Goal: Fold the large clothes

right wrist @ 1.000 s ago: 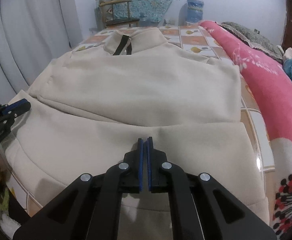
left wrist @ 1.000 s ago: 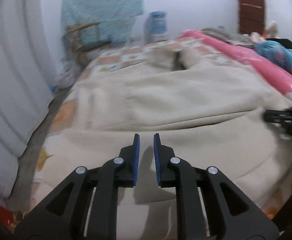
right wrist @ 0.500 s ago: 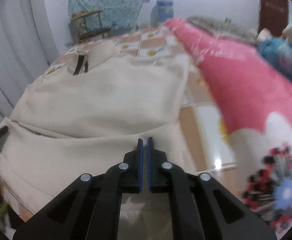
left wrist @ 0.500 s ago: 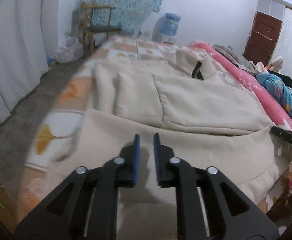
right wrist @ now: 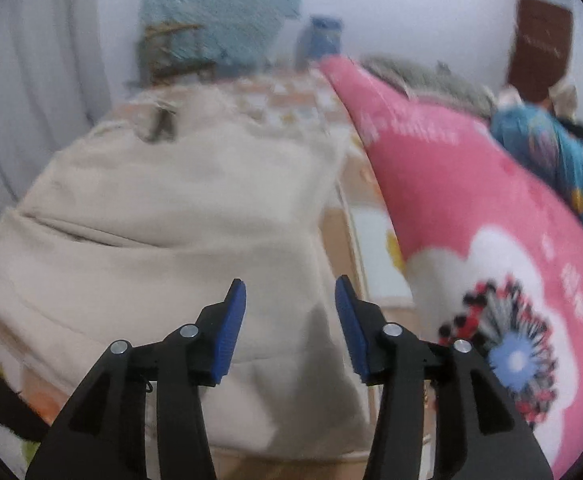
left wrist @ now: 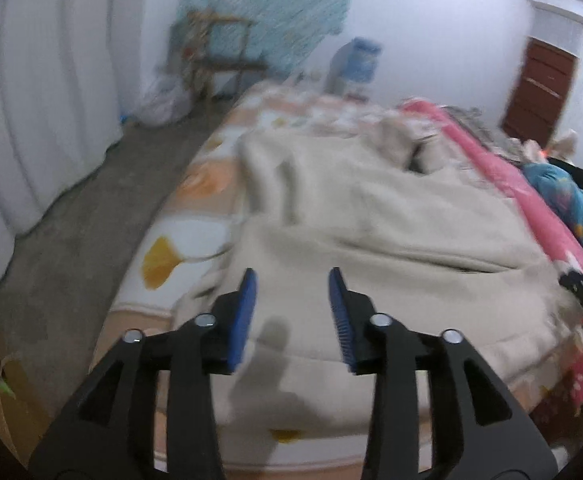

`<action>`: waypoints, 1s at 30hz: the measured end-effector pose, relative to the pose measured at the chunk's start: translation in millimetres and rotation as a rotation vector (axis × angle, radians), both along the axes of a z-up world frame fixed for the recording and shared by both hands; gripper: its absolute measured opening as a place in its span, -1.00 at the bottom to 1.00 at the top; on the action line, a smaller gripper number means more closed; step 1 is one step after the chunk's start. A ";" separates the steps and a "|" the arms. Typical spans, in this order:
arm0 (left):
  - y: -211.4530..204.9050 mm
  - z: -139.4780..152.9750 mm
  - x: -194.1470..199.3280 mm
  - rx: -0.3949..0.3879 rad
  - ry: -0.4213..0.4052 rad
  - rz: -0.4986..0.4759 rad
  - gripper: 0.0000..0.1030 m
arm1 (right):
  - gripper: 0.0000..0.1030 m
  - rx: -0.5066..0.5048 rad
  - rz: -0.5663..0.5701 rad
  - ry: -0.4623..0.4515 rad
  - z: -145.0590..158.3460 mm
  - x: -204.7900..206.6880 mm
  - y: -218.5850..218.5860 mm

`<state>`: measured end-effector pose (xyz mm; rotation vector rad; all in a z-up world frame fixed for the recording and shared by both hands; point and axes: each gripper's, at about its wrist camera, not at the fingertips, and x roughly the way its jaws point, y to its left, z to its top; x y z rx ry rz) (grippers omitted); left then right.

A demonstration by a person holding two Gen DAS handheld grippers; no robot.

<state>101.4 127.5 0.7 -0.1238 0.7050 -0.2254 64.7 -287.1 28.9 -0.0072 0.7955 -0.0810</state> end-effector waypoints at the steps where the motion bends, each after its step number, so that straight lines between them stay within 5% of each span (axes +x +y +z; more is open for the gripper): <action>1: -11.4 5.2 -6.4 0.008 -0.012 -0.039 -0.07 | -0.05 -0.009 0.044 -0.023 7.5 -5.4 12.2; 6: -76.6 -1.4 -22.0 0.140 0.009 -0.169 0.18 | 0.18 0.005 0.231 -0.006 -4.6 -10.9 68.0; 10: -113.5 -31.2 -16.8 0.297 0.089 -0.167 0.41 | 0.18 0.003 0.232 0.073 -39.4 -0.8 86.5; 16: -105.0 -30.5 -8.9 0.283 0.154 -0.097 0.66 | 0.22 0.082 0.258 0.028 -13.0 -13.9 85.7; 18: -105.6 -30.3 -10.3 0.286 0.163 -0.084 0.67 | 0.41 0.073 0.289 0.031 -18.2 -12.7 93.0; 20: -107.6 -30.0 -11.5 0.302 0.168 -0.073 0.69 | 0.45 0.001 0.289 0.112 -39.0 -6.7 104.4; 23: -110.4 -29.2 -9.9 0.321 0.182 -0.061 0.71 | 0.49 0.032 0.276 0.119 -37.5 -6.9 100.3; 30: -116.5 -27.5 -11.7 0.362 0.180 -0.045 0.73 | 0.51 0.038 0.231 0.024 -4.8 -1.1 89.8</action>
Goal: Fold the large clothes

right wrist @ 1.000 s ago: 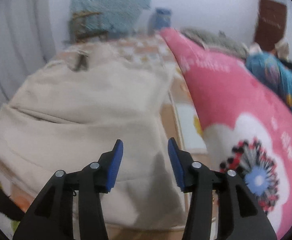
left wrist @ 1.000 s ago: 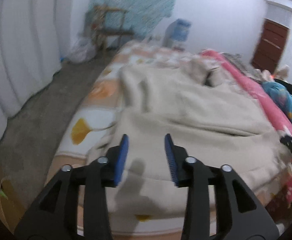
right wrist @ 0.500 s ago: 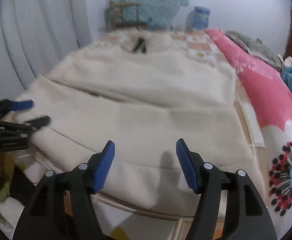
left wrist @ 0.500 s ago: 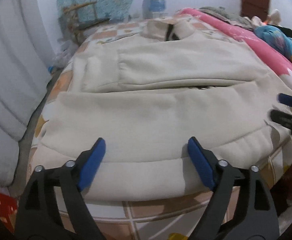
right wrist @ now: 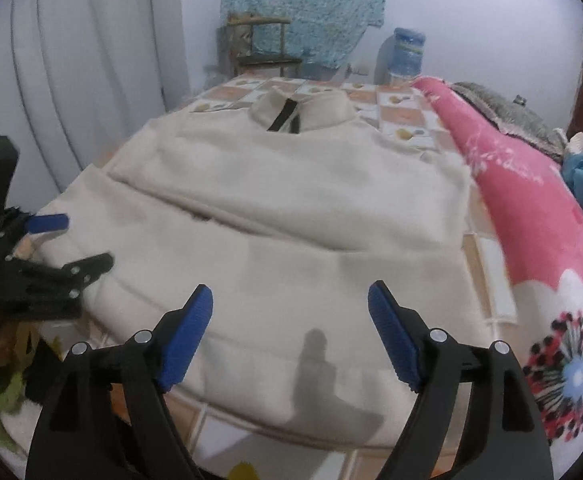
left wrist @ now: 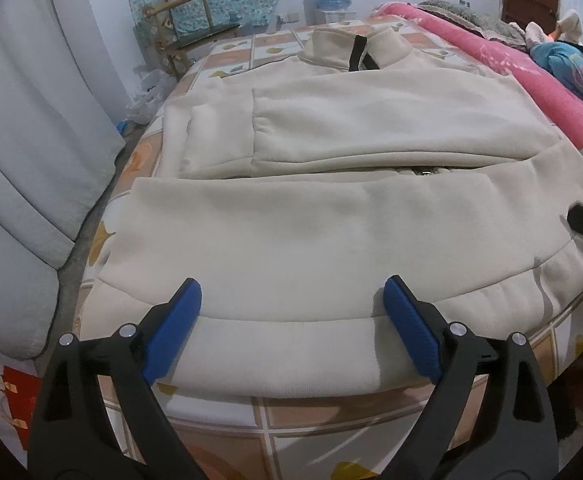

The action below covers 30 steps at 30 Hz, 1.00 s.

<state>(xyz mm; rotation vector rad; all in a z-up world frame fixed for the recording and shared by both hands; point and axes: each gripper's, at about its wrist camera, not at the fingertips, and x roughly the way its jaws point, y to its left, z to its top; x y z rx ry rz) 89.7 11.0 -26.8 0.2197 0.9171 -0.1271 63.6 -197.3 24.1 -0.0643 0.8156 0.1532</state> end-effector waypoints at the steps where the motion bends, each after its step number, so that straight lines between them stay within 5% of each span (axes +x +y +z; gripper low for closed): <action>1: 0.1 0.3 -0.5 0.001 0.001 0.002 0.73 | 0.51 -0.014 -0.009 0.007 -2.7 6.3 -1.2; 12: -1.1 1.2 1.0 0.019 0.005 0.002 0.77 | 0.60 -0.051 -0.020 0.072 -20.7 27.1 1.6; 30: -8.2 41.1 26.2 0.131 -0.093 -0.035 0.77 | 0.60 0.211 0.012 0.125 42.0 103.1 -52.8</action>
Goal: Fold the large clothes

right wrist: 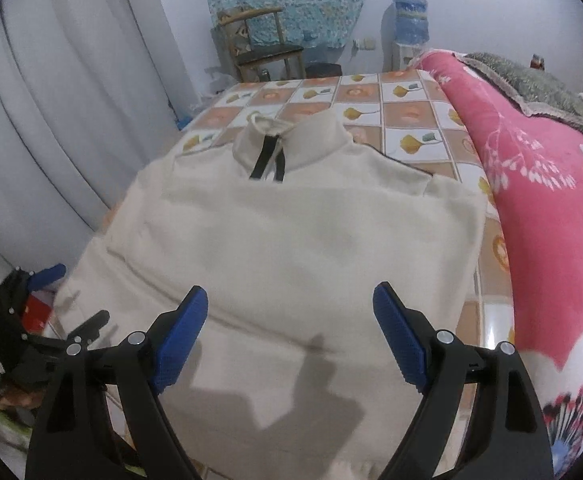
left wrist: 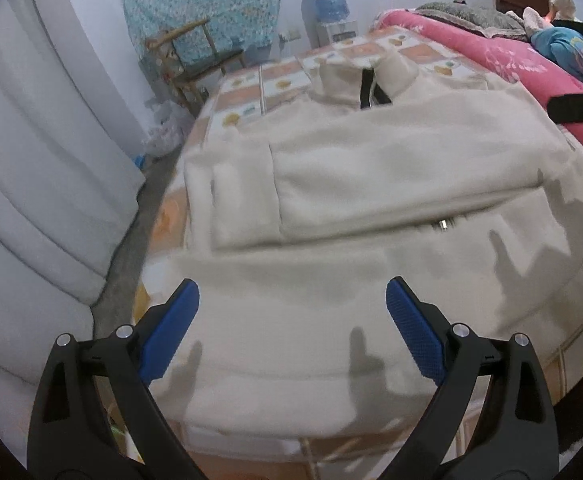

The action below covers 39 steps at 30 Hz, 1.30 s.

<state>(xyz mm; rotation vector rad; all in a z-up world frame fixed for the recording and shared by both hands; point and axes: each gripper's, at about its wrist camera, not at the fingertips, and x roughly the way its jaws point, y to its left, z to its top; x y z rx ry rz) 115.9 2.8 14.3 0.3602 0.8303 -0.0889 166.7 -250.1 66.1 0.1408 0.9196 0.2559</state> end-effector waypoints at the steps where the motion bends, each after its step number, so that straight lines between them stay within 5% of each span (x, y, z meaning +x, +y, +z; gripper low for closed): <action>1: 0.5 5.5 5.0 -0.001 -0.013 -0.009 0.77 | 0.60 0.008 0.005 0.006 3.3 6.4 -1.2; 12: 0.8 71.8 127.2 -0.149 -0.157 -0.123 0.77 | 0.60 0.083 0.016 0.102 12.2 147.7 -28.4; 20: -40.1 47.2 270.7 -0.365 0.003 -0.122 0.73 | 0.60 0.253 -0.035 0.284 -31.9 269.5 -35.9; 26: -66.2 6.4 320.8 -0.416 0.145 -0.081 0.27 | 0.44 0.218 -0.032 0.331 -59.7 306.6 -20.0; 31: -74.4 -14.1 334.5 -0.443 0.234 -0.091 -0.69 | -0.41 0.179 -0.004 0.342 -68.8 308.7 -11.2; 33: -73.2 -6.6 323.1 -0.437 0.200 -0.122 -0.79 | -0.61 0.160 0.021 0.303 -59.6 298.8 -8.4; 39: -63.7 30.5 273.5 -0.402 0.119 -0.248 -0.83 | -0.71 0.077 0.117 0.158 -18.0 248.5 -3.8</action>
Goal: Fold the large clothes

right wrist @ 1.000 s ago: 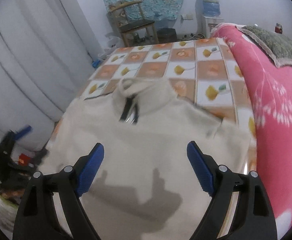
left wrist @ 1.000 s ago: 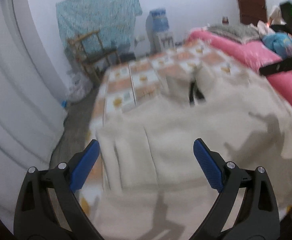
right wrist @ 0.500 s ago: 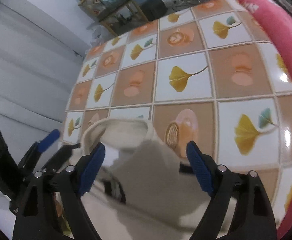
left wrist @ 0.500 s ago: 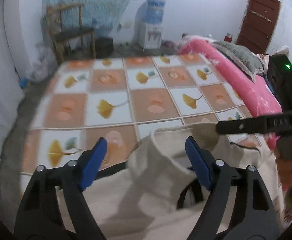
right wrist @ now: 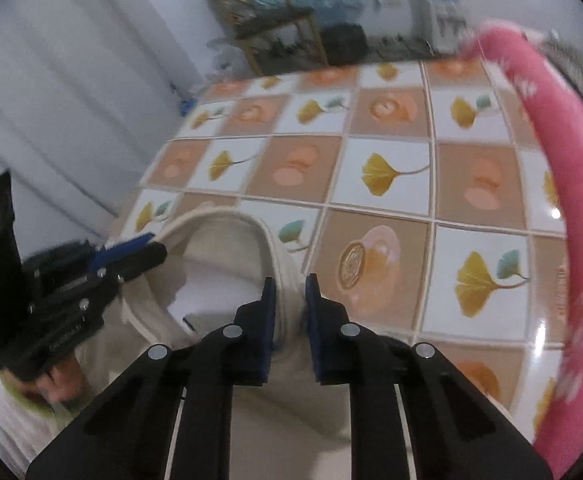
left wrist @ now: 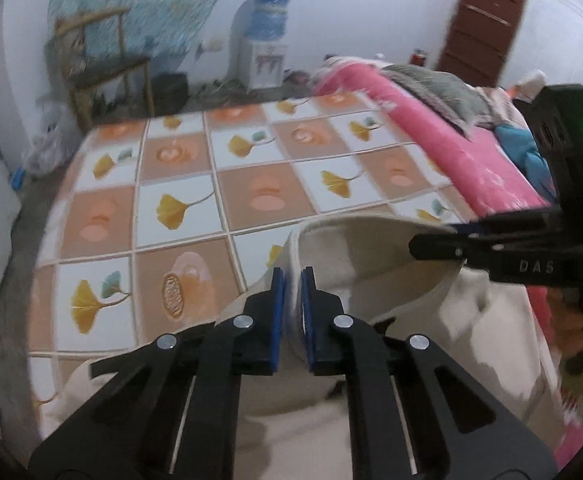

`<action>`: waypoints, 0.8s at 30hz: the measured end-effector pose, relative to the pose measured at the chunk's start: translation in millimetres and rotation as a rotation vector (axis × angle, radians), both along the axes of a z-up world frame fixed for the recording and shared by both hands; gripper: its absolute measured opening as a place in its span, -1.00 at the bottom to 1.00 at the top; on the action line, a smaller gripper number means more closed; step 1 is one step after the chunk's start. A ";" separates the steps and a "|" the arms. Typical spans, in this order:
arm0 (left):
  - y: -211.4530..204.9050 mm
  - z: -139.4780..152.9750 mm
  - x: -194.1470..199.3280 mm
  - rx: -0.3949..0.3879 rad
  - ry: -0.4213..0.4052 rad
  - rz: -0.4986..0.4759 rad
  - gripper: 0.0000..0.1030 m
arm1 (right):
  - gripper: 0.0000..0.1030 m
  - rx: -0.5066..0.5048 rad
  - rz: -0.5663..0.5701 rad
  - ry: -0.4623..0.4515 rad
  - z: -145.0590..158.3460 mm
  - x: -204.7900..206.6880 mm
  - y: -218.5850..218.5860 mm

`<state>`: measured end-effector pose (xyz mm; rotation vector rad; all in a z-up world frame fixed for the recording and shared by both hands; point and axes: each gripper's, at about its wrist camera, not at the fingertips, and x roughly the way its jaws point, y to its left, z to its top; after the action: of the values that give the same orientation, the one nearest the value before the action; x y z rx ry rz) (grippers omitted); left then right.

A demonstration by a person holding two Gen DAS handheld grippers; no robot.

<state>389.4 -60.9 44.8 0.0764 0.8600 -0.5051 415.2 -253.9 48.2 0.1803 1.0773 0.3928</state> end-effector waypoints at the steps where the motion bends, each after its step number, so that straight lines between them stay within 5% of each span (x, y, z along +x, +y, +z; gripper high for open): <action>1: 1.8 5.8 -12.1 0.005 -0.016 -0.024 -0.83 | -0.71 -0.020 0.020 -0.027 6.8 -13.0 1.1; 10: 14.8 -1.3 -100.4 0.115 -0.054 -0.130 -0.83 | -0.68 -0.142 0.155 -0.069 -2.7 -103.4 13.9; 15: 21.6 -47.0 -118.7 0.220 0.047 -0.126 -0.47 | -0.38 -0.133 0.176 0.033 -36.2 -122.4 9.0; 17: 30.0 -52.6 -124.0 0.236 0.062 -0.121 -0.47 | -0.14 -0.140 0.181 0.032 -31.8 -129.9 8.8; 24: 57.8 3.8 -133.7 0.017 -0.073 -0.114 -0.46 | -0.01 0.013 0.178 -0.086 28.5 -143.7 -7.2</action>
<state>255.7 -3.1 48.5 0.1588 0.7917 -0.5985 271.5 -261.1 76.7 0.0780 1.0089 0.5631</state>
